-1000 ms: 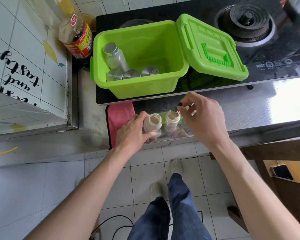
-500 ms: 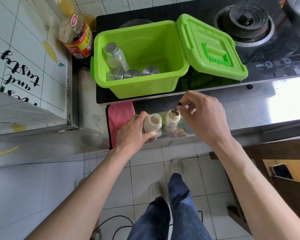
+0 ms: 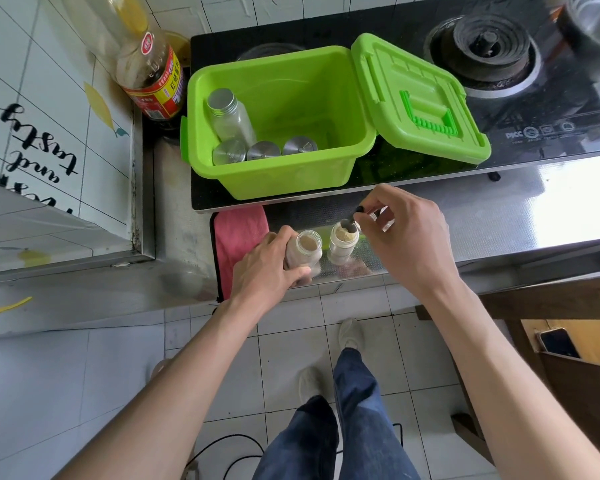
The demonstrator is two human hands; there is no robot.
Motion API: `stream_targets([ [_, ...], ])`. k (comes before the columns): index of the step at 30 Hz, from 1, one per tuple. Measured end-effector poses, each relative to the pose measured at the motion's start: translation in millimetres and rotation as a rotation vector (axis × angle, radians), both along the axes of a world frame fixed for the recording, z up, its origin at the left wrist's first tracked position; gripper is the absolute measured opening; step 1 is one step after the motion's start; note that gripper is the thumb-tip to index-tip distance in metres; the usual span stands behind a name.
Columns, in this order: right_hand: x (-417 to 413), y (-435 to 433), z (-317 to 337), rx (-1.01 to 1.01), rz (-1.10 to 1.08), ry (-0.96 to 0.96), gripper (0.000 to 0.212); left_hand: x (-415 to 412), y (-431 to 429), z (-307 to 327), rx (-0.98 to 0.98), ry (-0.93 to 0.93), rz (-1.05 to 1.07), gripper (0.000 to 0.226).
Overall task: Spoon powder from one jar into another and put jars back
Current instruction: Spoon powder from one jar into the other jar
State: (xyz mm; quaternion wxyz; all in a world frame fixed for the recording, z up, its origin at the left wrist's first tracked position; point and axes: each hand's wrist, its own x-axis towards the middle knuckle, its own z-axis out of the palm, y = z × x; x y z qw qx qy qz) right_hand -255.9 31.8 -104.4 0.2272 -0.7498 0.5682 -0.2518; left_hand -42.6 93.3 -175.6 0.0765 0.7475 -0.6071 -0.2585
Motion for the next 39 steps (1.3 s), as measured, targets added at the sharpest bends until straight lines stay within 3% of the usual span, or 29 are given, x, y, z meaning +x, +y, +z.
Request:
stream_targets([
  [26, -3.7, 12.6, 5.4, 0.096, -0.201, 0.048, 0.006, -2.2, 1.6, -1.5, -0.047, 0.037, 0.039, 0.048],
  [32, -15.7, 17.0, 7.1, 0.095, -0.187, 0.175, 0.007, -7.0, 4.8, 1.9, -0.087, 0.063, 0.082, 0.046],
  [39, -16.3, 22.9, 7.1, 0.064, -0.159, 0.165, 0.006, -13.5, 6.5, 11.4, -0.139, 0.064, 0.097, 0.045],
])
